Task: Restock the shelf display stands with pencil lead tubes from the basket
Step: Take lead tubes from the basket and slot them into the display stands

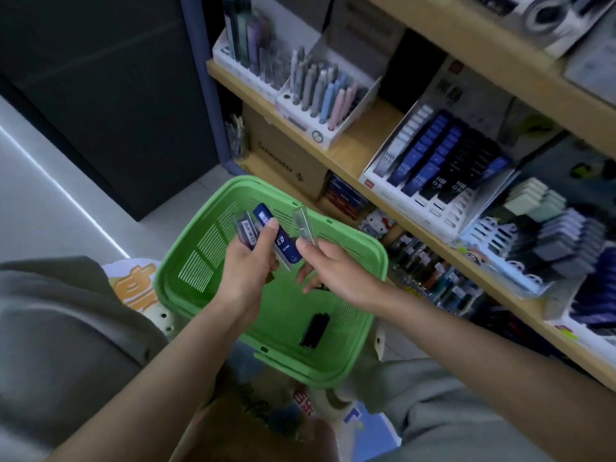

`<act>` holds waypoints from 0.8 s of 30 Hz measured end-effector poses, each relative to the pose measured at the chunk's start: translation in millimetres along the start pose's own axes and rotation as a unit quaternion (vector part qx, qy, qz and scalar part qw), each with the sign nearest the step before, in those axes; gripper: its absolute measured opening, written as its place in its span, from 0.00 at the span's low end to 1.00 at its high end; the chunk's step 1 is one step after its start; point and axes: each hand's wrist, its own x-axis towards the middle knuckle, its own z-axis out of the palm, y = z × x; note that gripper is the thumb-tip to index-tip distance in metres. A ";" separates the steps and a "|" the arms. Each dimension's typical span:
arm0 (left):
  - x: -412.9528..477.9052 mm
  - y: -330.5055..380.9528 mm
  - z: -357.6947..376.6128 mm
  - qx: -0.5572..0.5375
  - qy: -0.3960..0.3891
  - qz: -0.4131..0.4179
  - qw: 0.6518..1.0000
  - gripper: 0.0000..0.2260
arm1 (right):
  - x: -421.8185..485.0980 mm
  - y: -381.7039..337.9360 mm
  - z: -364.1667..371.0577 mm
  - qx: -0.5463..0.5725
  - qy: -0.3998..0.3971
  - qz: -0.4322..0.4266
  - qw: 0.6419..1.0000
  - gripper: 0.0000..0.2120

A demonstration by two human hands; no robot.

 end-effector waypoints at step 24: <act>-31.5 144.2 94.7 -0.024 -0.201 0.007 0.979 0.14 | -114.3 -121.9 -113.1 -0.038 0.308 -0.182 0.933 0.04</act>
